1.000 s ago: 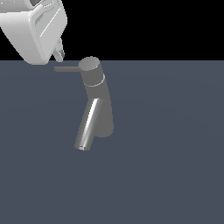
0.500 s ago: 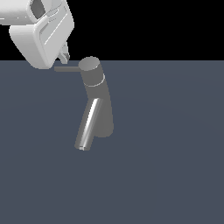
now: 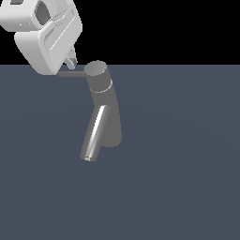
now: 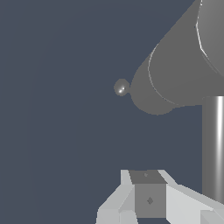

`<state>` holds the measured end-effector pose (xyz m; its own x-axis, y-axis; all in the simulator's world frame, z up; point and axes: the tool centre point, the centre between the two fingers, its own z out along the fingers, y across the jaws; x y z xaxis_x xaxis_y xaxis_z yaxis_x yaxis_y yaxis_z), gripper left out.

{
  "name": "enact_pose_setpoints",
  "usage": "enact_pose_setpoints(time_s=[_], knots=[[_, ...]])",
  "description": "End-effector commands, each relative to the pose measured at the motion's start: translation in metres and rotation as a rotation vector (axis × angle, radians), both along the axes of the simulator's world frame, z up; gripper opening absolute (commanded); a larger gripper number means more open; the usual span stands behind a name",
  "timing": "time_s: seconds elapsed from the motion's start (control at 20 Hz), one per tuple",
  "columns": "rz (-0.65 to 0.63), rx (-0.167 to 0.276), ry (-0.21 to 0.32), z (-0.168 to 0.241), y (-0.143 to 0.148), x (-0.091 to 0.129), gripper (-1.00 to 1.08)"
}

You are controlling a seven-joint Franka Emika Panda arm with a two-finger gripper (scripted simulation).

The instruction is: Turn on the faucet by rotating a designated handle.

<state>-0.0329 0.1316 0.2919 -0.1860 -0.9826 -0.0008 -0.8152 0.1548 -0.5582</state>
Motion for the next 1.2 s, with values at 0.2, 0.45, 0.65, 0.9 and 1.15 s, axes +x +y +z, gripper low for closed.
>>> enact_pose_setpoints(time_s=[0.2,0.45,0.65,0.9,1.15], knots=[[-0.003,0.0,-0.001,0.0,0.0,0.001,-1.0],[-0.003,0.0,-0.001,-0.008,0.003,-0.011,-1.0],[-0.003,0.0,-0.001,-0.016,0.007,-0.022,-1.0],[-0.003,0.0,-0.001,-0.027,0.011,-0.038,-1.0],[-0.003,0.0,-0.001,-0.038,0.016,-0.054,-1.0]])
